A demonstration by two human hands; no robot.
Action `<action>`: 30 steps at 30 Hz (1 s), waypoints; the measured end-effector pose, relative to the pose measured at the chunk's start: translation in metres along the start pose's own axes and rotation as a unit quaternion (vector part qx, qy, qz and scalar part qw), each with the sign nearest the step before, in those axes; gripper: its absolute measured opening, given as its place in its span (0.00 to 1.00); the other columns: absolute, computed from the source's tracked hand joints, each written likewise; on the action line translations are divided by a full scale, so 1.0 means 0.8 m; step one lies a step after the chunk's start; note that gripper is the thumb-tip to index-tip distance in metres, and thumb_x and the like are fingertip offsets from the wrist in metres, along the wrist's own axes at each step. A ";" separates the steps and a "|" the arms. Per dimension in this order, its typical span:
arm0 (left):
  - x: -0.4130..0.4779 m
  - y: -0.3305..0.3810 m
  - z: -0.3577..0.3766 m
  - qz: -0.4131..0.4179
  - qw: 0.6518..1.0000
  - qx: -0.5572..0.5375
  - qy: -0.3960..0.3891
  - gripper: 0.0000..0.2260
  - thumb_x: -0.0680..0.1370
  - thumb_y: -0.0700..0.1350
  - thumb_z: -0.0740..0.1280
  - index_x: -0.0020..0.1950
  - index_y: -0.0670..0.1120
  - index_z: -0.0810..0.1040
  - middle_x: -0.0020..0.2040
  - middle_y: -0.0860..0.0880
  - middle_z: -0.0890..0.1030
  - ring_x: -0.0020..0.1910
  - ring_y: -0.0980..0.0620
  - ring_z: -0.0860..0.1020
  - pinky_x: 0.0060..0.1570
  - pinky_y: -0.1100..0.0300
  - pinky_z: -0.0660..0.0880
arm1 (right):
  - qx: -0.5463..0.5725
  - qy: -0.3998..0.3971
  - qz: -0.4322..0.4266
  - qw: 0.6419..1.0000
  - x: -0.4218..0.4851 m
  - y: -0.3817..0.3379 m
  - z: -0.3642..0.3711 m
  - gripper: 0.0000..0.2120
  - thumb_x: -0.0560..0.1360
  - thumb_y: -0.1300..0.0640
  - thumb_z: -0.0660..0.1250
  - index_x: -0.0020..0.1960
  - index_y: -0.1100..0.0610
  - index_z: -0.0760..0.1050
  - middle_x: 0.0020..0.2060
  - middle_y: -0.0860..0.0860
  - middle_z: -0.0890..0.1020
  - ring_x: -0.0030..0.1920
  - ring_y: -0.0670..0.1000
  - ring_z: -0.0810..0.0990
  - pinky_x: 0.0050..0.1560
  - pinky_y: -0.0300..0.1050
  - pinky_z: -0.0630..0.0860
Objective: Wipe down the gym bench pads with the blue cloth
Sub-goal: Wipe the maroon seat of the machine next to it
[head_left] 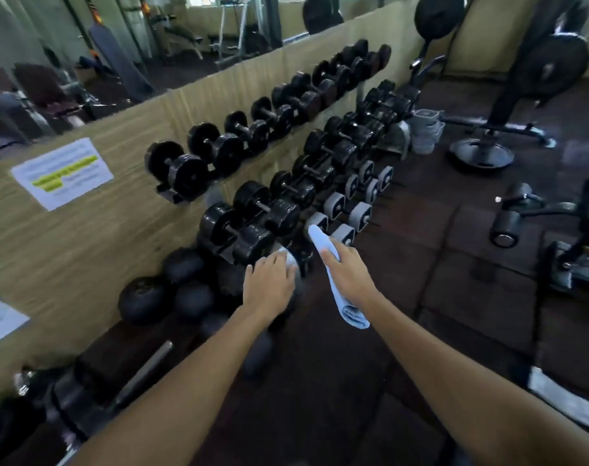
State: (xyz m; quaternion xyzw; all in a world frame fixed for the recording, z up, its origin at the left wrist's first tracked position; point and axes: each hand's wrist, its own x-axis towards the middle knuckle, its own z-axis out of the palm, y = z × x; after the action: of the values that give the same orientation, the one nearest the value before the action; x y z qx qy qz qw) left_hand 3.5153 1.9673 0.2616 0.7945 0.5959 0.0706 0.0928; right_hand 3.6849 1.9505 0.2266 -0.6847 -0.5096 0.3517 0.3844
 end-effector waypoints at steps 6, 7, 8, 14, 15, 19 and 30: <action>0.176 0.106 0.030 0.137 0.989 0.012 -0.058 0.23 0.83 0.55 0.55 0.75 0.46 0.66 0.73 0.48 0.71 0.71 0.46 0.69 0.70 0.46 0.64 | 0.017 0.127 0.087 0.988 0.108 0.063 -0.104 0.30 0.74 0.32 0.49 0.75 0.37 0.64 0.67 0.47 0.75 0.65 0.55 0.75 0.68 0.62 0.68; 0.205 0.133 0.039 0.161 0.985 0.012 -0.061 0.23 0.83 0.55 0.55 0.75 0.46 0.66 0.72 0.48 0.72 0.71 0.46 0.70 0.69 0.46 0.65 | 0.020 0.147 0.098 0.984 0.124 0.078 -0.127 0.31 0.74 0.31 0.49 0.75 0.37 0.64 0.68 0.47 0.75 0.65 0.56 0.75 0.68 0.62 0.68; 0.234 0.162 0.050 0.184 0.981 0.010 -0.065 0.23 0.83 0.55 0.55 0.75 0.46 0.67 0.72 0.47 0.72 0.70 0.46 0.70 0.69 0.46 0.66 | 0.024 0.167 0.112 0.979 0.139 0.095 -0.151 0.30 0.74 0.31 0.49 0.75 0.36 0.63 0.68 0.46 0.74 0.65 0.56 0.74 0.68 0.62 0.69; 0.366 0.385 0.113 0.300 0.949 -0.019 -0.096 0.23 0.83 0.54 0.56 0.75 0.47 0.66 0.74 0.48 0.70 0.71 0.45 0.69 0.71 0.44 0.64 | 0.042 0.295 0.181 0.937 0.204 0.191 -0.330 0.30 0.74 0.30 0.51 0.74 0.34 0.63 0.69 0.44 0.74 0.69 0.55 0.72 0.70 0.62 0.67; 0.380 0.424 0.122 0.321 0.942 -0.017 -0.100 0.23 0.82 0.54 0.56 0.75 0.47 0.66 0.74 0.48 0.70 0.71 0.45 0.69 0.71 0.44 0.63 | 0.036 0.315 0.192 0.929 0.208 0.203 -0.363 0.29 0.74 0.30 0.51 0.74 0.33 0.63 0.70 0.44 0.74 0.69 0.55 0.72 0.70 0.62 0.67; 0.418 0.577 0.148 0.406 0.905 -0.029 -0.128 0.22 0.83 0.54 0.56 0.75 0.47 0.66 0.73 0.48 0.70 0.70 0.45 0.70 0.70 0.44 0.64 | 0.013 0.395 0.227 0.890 0.212 0.253 -0.491 0.30 0.75 0.31 0.50 0.75 0.37 0.64 0.71 0.47 0.74 0.69 0.54 0.73 0.70 0.61 0.67; 0.386 0.973 0.236 0.640 0.748 -0.006 -0.173 0.21 0.82 0.54 0.56 0.72 0.47 0.69 0.71 0.49 0.73 0.69 0.44 0.71 0.69 0.46 0.65 | 0.033 0.591 0.366 0.718 0.104 0.384 -0.760 0.38 0.71 0.28 0.47 0.77 0.41 0.62 0.74 0.50 0.70 0.71 0.61 0.71 0.70 0.61 0.68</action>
State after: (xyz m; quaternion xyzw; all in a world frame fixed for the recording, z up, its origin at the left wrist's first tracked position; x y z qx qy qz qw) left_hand 4.3703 2.0400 0.2590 0.9878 -0.0792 -0.0218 0.1323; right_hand 4.3668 1.8717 0.2250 -0.8734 0.1232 0.0055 0.4711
